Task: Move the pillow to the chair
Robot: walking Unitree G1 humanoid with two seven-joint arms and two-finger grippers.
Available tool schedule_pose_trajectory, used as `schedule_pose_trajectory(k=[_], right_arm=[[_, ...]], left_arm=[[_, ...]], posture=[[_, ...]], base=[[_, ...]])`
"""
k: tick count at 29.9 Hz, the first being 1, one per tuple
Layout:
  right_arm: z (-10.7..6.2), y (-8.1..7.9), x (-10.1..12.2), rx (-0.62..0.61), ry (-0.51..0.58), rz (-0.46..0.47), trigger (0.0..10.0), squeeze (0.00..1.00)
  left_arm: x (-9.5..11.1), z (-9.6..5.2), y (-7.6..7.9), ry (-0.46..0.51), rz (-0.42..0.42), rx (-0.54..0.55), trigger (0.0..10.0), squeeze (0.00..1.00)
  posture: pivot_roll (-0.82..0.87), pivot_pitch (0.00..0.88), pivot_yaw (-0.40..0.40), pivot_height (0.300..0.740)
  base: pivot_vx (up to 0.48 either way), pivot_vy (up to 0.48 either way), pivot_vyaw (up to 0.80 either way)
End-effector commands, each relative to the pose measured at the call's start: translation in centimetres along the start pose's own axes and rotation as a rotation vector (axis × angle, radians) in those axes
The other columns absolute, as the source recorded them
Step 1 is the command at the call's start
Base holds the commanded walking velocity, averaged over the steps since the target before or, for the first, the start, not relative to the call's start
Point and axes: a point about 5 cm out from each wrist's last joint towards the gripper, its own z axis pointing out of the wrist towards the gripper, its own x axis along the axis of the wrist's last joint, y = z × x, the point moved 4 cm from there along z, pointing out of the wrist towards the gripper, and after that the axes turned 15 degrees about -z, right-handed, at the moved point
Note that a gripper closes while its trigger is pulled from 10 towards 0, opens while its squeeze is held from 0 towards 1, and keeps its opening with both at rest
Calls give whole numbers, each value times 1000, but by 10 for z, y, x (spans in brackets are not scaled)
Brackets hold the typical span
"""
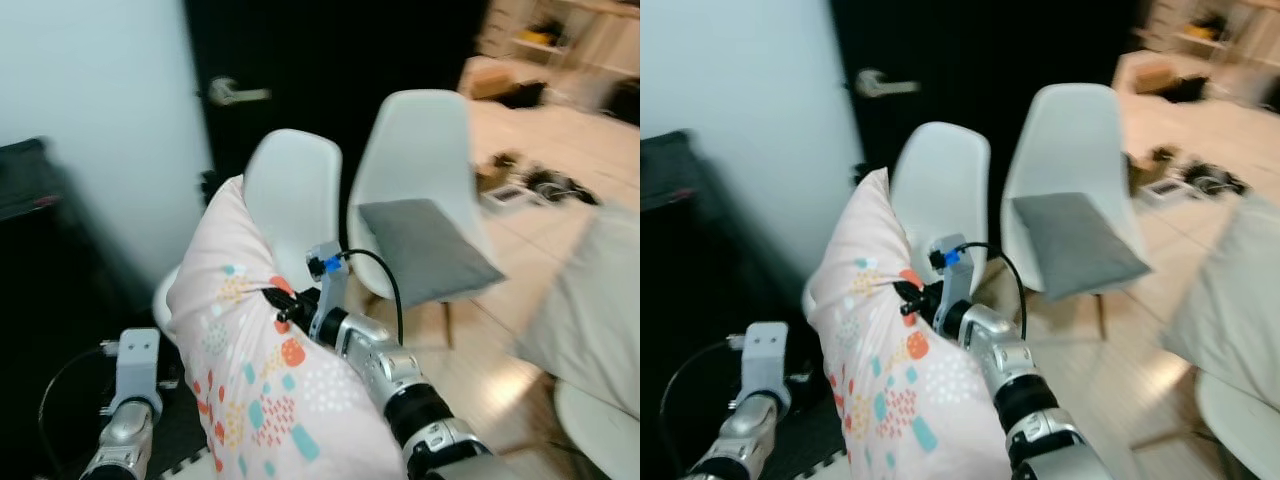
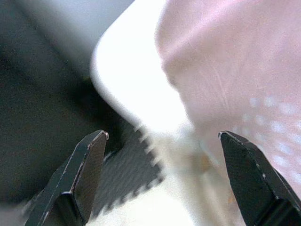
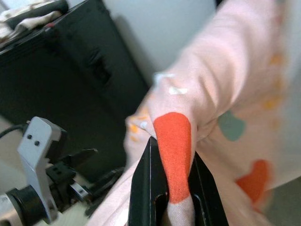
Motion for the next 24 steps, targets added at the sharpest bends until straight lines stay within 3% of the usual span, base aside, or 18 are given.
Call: schedule_pose_trajectory(k=[1, 8, 11, 16, 24], right_arm=[[11, -9, 26, 25, 94, -22, 10000, 0], [12, -10, 24, 23, 91, -28, 10000, 0], [11, -18, 26, 74, 118, -38, 10000, 0], [11, -27, 29, 136, 135, -71, 10000, 0], [11, -27, 29, 138, 140, -63, 10000, 0]], left_arm=[[-8, -3, -13, -24, 8, 31, 10000, 0], [-3, -2, -9, -2, 4, 27, 10000, 0], [0, -1, -10, 8, 2, 31, 10000, 0], [0, -1, -8, 9, 3, 34, 10000, 0], [-3, -2, -8, -2, 4, 37, 10000, 0]], posture=[[-97, 33, -8, 740], [-93, 35, -9, 740], [-92, 34, -8, 740], [-91, 36, -7, 740], [-93, 36, -6, 740]], base=[[364, 0, -756], [357, 0, 0], [354, 0, 0], [344, 0, 800], [315, 0, 800]])
